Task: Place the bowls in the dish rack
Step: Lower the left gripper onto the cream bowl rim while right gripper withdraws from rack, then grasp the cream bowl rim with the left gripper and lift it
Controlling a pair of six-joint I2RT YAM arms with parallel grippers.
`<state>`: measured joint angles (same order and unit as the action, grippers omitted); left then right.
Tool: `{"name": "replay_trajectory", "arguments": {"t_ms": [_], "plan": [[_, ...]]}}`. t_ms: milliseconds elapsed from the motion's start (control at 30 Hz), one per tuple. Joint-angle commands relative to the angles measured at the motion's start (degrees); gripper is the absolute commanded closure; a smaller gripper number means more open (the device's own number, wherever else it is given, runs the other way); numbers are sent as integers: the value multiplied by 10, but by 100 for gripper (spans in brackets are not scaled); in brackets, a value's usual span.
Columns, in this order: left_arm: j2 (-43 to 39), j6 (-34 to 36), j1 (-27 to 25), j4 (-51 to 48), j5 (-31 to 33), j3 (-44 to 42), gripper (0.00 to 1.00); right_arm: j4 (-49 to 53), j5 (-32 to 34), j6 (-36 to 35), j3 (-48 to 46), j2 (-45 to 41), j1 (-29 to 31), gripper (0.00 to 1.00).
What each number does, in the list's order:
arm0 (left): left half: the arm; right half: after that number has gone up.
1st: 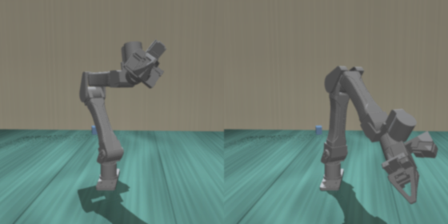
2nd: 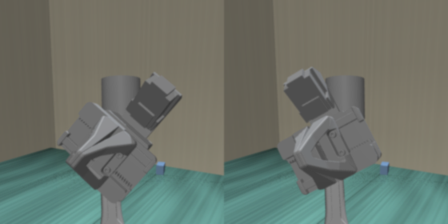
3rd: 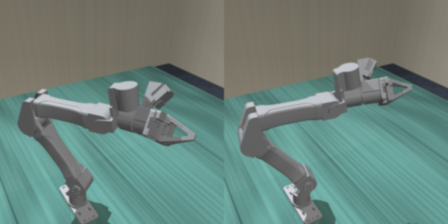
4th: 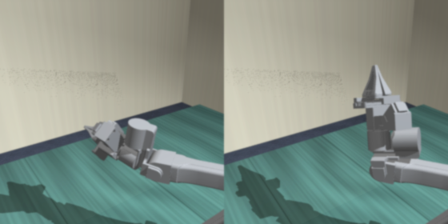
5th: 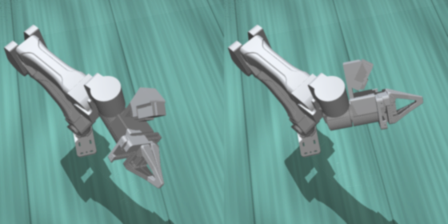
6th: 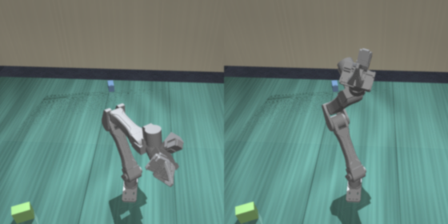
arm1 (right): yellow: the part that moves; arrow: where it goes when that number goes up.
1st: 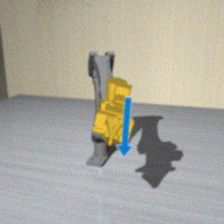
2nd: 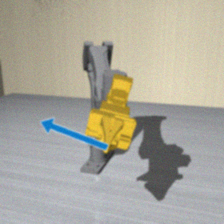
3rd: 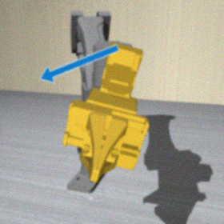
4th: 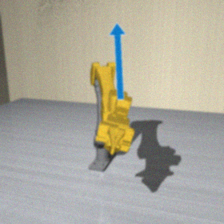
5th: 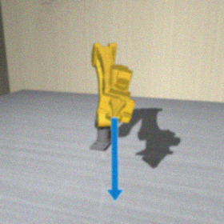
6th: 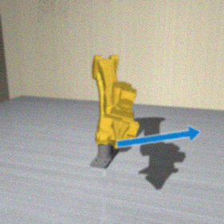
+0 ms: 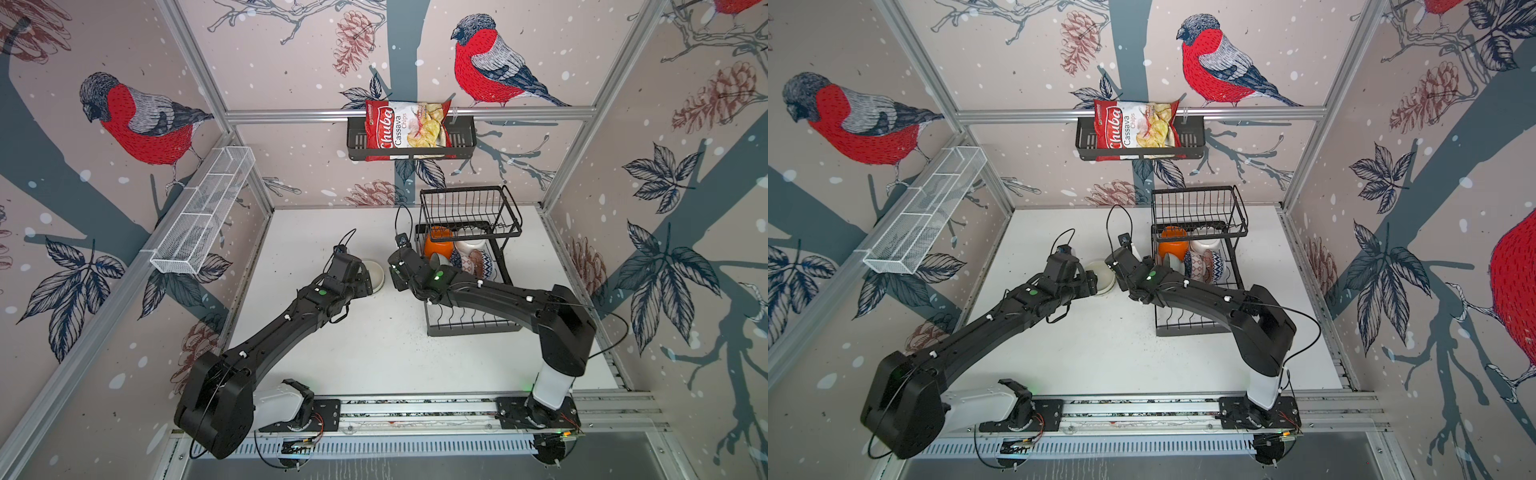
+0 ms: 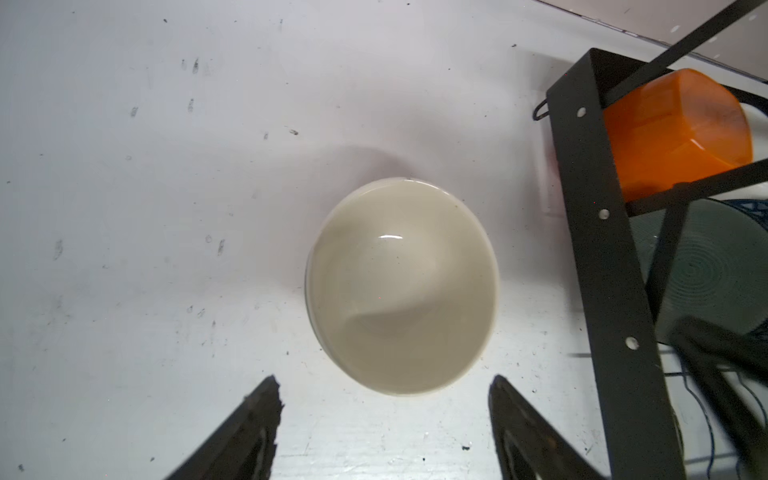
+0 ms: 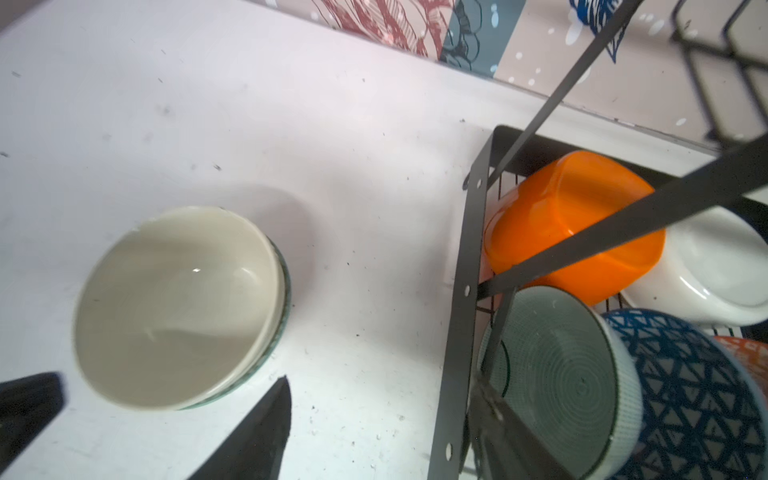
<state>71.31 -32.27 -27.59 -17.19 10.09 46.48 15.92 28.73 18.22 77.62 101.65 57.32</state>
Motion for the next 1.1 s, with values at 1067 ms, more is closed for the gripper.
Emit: {"name": "replay_trajectory", "arguments": {"t_ms": [1067], "plan": [[189, 2, 52, -88, -21, 104, 60, -86, -86, -48, -112, -122, 1, 32]]}}
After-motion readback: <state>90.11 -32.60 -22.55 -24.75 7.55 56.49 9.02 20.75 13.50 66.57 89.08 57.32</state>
